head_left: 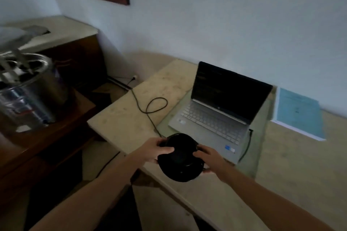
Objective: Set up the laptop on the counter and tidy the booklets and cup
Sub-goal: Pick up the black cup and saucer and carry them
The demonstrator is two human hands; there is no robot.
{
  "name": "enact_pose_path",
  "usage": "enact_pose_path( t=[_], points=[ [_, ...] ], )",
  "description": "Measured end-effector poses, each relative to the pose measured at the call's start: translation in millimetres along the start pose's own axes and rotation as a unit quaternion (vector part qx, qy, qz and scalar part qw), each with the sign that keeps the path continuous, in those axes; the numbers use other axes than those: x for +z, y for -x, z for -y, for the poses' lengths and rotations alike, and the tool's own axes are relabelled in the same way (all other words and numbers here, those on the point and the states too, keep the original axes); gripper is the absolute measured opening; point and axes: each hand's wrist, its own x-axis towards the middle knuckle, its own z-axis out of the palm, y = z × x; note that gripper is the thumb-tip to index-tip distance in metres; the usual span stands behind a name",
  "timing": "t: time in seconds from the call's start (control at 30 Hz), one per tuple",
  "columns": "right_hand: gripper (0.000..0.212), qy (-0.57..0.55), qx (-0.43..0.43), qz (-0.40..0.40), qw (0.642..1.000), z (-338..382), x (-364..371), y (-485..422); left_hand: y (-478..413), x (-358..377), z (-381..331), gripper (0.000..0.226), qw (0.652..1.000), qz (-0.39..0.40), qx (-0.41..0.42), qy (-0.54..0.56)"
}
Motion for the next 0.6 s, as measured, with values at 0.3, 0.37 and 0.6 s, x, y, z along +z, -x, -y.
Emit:
enact_pose_path(
  t=[0.3,0.37,0.6],
  points=[
    [0.033,0.014,-0.012,0.104,0.994,79.9,96.7,-80.3,-9.0,-122.8,33.6,0.043,0.994,-0.104,-0.026,0.027],
    [0.029,0.024,-0.008,0.114,0.993,96.3,109.9,-105.1,-22.1,-146.6,35.4,0.044,0.992,-0.114,-0.035,0.038],
    [0.026,-0.009,0.006,0.099,0.995,157.5,132.1,-192.1,-93.2,-233.0,3.4,0.040,0.994,-0.096,-0.053,0.017]
  ],
)
